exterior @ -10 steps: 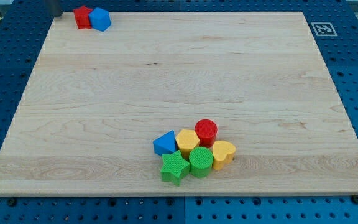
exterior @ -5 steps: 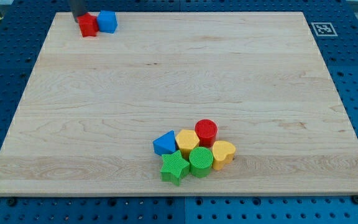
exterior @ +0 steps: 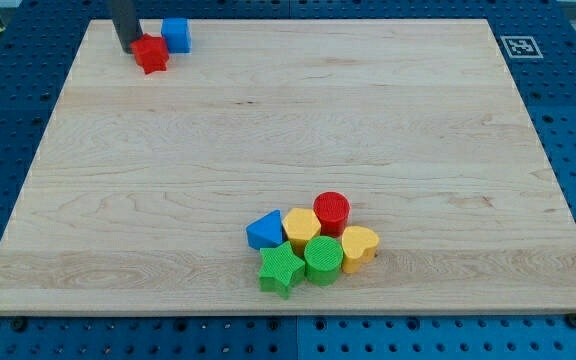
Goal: Push red star towards center
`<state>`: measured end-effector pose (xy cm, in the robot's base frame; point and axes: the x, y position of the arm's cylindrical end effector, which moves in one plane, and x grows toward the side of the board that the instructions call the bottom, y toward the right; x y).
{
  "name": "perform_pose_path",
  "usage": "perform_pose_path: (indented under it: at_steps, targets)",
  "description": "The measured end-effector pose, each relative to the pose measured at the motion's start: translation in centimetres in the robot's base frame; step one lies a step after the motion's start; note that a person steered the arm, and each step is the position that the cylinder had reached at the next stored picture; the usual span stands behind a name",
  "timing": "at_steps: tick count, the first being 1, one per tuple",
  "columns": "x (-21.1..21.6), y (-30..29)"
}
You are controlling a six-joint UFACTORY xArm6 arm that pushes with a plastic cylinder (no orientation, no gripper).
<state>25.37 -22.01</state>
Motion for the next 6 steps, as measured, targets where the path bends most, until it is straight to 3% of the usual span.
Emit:
perform_pose_path:
  at_steps: [3, 6]
  targets:
    - [1.2, 0.2]
    - [-0.8, 0.2]
